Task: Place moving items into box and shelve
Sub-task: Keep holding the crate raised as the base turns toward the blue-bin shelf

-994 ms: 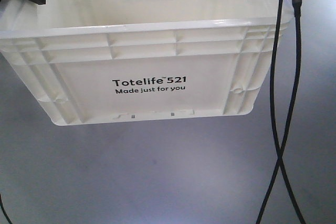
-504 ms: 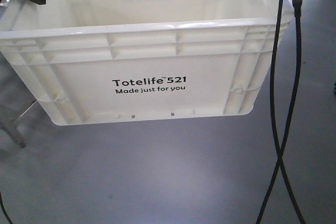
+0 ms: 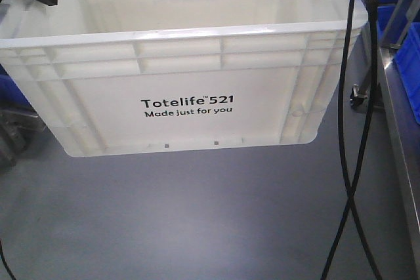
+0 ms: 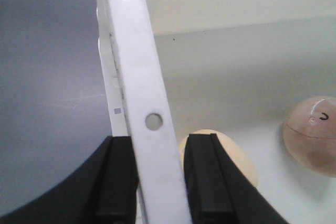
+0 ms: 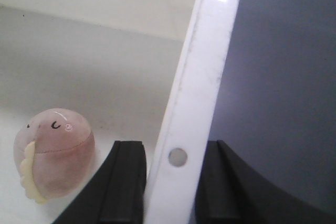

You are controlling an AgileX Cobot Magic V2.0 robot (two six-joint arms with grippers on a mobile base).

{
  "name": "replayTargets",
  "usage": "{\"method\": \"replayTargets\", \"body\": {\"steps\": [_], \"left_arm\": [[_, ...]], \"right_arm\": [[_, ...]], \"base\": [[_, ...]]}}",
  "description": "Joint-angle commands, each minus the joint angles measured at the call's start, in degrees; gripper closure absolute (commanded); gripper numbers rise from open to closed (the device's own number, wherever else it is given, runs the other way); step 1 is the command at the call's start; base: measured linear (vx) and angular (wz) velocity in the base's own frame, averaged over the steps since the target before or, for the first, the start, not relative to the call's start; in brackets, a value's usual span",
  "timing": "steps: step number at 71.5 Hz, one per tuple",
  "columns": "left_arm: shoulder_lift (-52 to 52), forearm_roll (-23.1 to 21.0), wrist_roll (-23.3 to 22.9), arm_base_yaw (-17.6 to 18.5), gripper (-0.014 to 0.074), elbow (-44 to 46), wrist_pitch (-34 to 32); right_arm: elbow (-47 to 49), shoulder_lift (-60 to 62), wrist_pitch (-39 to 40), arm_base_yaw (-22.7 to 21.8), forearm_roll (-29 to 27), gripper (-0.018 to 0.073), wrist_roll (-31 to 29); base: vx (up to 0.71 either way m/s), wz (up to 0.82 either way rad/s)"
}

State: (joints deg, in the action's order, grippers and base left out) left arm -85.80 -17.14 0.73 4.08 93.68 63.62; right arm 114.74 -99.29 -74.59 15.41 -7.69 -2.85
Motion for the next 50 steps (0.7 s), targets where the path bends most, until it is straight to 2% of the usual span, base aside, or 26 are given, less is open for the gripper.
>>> {"method": "replayTargets", "body": {"steps": [1, 50], "left_arm": [[2.93, -12.09, 0.54, 1.45, 0.0613, 2.74, -7.07], [2.93, -12.14, 0.54, 1.45, 0.0613, 2.74, -7.08]], "right_arm": [[2.54, 3.76, 4.30, 1.41, -9.43, 0.0570, -2.04], [2.54, 3.76, 4.22, 1.41, -9.37, 0.0570, -2.04]], "base": [[0.34, -0.36], [0.37, -0.30]]}}
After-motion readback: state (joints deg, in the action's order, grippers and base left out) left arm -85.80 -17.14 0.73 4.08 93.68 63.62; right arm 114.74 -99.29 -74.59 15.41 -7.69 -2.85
